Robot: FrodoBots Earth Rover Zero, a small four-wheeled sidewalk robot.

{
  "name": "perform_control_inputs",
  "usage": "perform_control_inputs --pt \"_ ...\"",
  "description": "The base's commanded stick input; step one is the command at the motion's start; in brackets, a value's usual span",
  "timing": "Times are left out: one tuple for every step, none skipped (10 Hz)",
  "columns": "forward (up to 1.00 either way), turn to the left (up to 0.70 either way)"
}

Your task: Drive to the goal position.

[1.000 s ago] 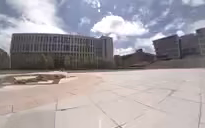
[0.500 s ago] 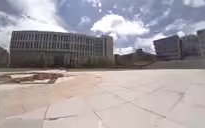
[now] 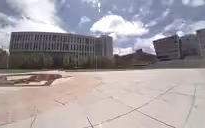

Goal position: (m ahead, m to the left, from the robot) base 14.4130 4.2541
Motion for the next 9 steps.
perform_control_inputs --pt "0.70 0.00" --pt "0.70 0.00" --pt "0.70 0.00" --pt "0.70 0.00" --pt "0.70 0.00" --pt "0.70 0.00" --pt "0.70 0.00" --pt "0.70 0.00" --pt "0.70 0.00"
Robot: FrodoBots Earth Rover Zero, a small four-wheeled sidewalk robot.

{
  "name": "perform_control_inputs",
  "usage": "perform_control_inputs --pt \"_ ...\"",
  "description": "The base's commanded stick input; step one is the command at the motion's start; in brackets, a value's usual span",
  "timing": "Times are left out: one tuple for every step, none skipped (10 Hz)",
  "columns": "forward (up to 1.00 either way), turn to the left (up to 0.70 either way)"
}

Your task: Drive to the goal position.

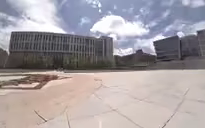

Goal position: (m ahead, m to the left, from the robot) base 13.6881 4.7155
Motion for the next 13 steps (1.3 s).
perform_control_inputs --pt "0.70 0.00" --pt "0.70 0.00" --pt "0.70 0.00" --pt "0.70 0.00" --pt "0.70 0.00" --pt "0.70 0.00" --pt "0.70 0.00" --pt "0.70 0.00" --pt "0.70 0.00" --pt "0.70 0.00" --pt "0.70 0.05" --pt "0.70 0.16" --pt "0.70 0.29"
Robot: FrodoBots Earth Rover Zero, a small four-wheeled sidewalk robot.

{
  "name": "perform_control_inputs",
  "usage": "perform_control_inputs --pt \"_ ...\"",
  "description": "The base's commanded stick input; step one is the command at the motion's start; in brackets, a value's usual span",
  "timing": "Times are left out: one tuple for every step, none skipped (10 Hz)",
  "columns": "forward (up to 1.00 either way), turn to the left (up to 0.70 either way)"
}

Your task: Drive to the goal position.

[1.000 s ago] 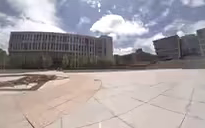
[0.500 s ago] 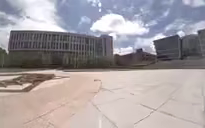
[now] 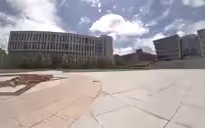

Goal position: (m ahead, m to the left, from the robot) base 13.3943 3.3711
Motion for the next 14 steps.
perform_control_inputs --pt "0.70 0.33" --pt "0.70 0.33" --pt "0.70 0.34" --pt "0.70 0.31" --pt "0.70 0.22" --pt "0.70 0.17" --pt "0.70 0.17" --pt "0.70 0.16" --pt "0.70 0.15" --pt "0.70 0.13" --pt "0.70 0.23" --pt "0.70 0.35" --pt "0.70 0.34" --pt "0.70 0.35"
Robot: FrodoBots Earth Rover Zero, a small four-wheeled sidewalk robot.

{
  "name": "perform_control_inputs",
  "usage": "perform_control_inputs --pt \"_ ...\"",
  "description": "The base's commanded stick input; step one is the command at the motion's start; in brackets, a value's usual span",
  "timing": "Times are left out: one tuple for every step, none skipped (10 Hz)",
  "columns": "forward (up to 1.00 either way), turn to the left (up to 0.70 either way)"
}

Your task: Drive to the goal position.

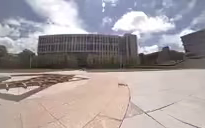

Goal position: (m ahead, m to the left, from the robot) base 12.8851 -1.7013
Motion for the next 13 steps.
perform_control_inputs --pt "0.70 0.20" --pt "0.70 0.09" --pt "0.70 0.11" --pt "0.70 0.10" --pt "0.70 0.08" --pt "0.70 0.07" --pt "0.70 0.02" --pt "0.70 -0.19" --pt "0.70 -0.27" --pt "0.70 -0.27" --pt "0.70 -0.29" --pt "0.70 -0.30" --pt "0.70 -0.04"
